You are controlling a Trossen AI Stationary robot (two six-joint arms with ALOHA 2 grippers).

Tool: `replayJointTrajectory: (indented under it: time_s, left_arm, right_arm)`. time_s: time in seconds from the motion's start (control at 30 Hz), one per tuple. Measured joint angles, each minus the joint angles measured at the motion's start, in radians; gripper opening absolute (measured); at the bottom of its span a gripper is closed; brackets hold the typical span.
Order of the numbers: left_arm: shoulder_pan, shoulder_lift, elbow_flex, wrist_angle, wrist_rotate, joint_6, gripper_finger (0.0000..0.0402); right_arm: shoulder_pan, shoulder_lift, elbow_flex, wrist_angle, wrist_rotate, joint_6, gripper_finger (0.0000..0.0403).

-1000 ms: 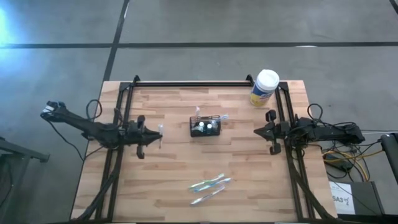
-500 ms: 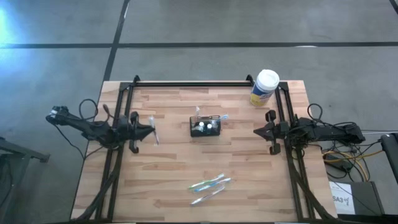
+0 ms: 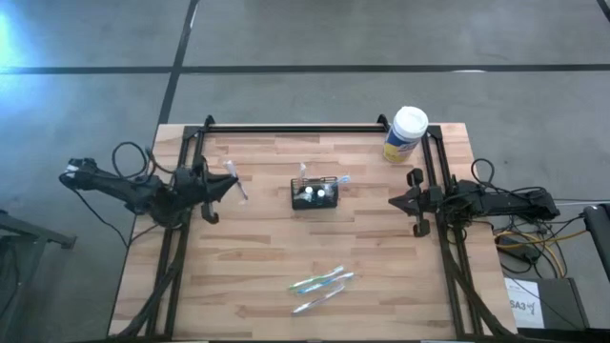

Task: Pick & Place toothbrushing station
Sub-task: Put the top violet toothbrush in the wire organizer

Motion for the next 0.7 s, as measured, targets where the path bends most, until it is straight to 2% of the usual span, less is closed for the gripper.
replayJointTrajectory:
  time_s: [0.1, 0.23, 0.4, 0.57, 0.63, 0.7]
  left_arm:
    - [0.027, 0.091, 0.062, 0.002, 0.006, 0.076, 0.0011]
    - [0.100, 0.208, 0.116, 0.088, 0.041, 0.147, 0.0011]
    - [0.288, 0.337, 0.180, 0.144, 0.347, 0.122, 0.0011]
    - [0.481, 0.470, 0.218, 0.207, 0.579, 0.014, 0.0011]
    - [0.525, 0.532, 0.204, 0.269, 0.672, -0.013, 0.0011]
    - [0.554, 0.583, 0.201, 0.342, 0.714, -0.030, 0.0011]
  right_arm:
    - [0.000, 0.000, 0.000, 0.000, 0.000, -0.001, 0.0008]
    - [0.000, 0.000, 0.000, -0.001, 0.000, -0.001, 0.0008]
    - [0.000, 0.000, 0.000, -0.002, 0.000, -0.008, 0.0008]
    - [0.000, 0.000, 0.000, -0.002, -0.001, -0.019, 0.0008]
    - [0.000, 0.000, 0.000, -0.002, 0.000, -0.023, 0.0008]
    - [0.000, 0.000, 0.000, -0.002, -0.001, -0.026, 0.0008]
